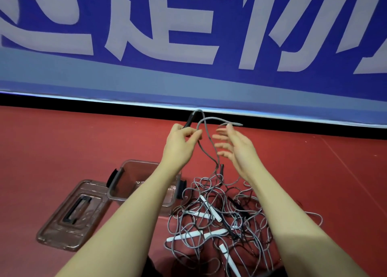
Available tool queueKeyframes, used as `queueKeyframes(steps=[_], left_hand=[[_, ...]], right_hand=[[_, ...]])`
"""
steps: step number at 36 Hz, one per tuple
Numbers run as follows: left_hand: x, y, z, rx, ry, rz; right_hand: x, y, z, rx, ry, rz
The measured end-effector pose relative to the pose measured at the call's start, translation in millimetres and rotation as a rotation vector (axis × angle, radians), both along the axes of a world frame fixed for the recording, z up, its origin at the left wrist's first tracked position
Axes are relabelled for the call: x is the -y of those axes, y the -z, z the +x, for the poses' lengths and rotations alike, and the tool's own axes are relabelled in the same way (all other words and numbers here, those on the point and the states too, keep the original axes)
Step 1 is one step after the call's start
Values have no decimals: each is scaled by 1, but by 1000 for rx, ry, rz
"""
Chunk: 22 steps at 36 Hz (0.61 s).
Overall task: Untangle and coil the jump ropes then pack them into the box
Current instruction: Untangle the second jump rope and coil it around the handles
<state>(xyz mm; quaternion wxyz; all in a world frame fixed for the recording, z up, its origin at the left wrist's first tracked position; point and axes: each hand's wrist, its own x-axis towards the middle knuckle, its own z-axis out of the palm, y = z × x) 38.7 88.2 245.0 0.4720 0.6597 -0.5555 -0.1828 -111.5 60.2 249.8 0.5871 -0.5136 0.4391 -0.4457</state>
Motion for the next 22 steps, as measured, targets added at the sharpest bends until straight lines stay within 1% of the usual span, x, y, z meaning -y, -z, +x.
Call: queueKeyframes(steps=[3,5,6,8,10,12,13,15,18,20,22], left_hand=[[-1,-9,0,8,3,-46],[-1,-13,-1,35,5,-67],[-1,-15,-2,47,8,-73],[-1,-16,-2,45,19,-74],[-2,-16,-3,25,39,-65],[-2,-16,-5,-16,73,-45],[-1,-15,-5,-41,93,-19],[-1,-10,-3,-32,126,61],[-2,3,0,86,186,206],[-3,11,0,111,221,268],[-5,15,-1,94,231,277]], right_hand=[[-6,11,-1,-413,-160,-159],[-8,16,1,-616,-292,-243],[-9,19,3,-688,-316,-279],[-8,21,5,-785,-273,-350],[-7,20,6,-810,-191,-375],[-7,19,8,-779,-135,-384],[-7,19,10,-728,-104,-377],[-6,15,13,-527,-44,-332],[-5,0,16,-156,29,-222],[-5,-11,15,22,77,-193],[-5,-18,15,150,109,-175]])
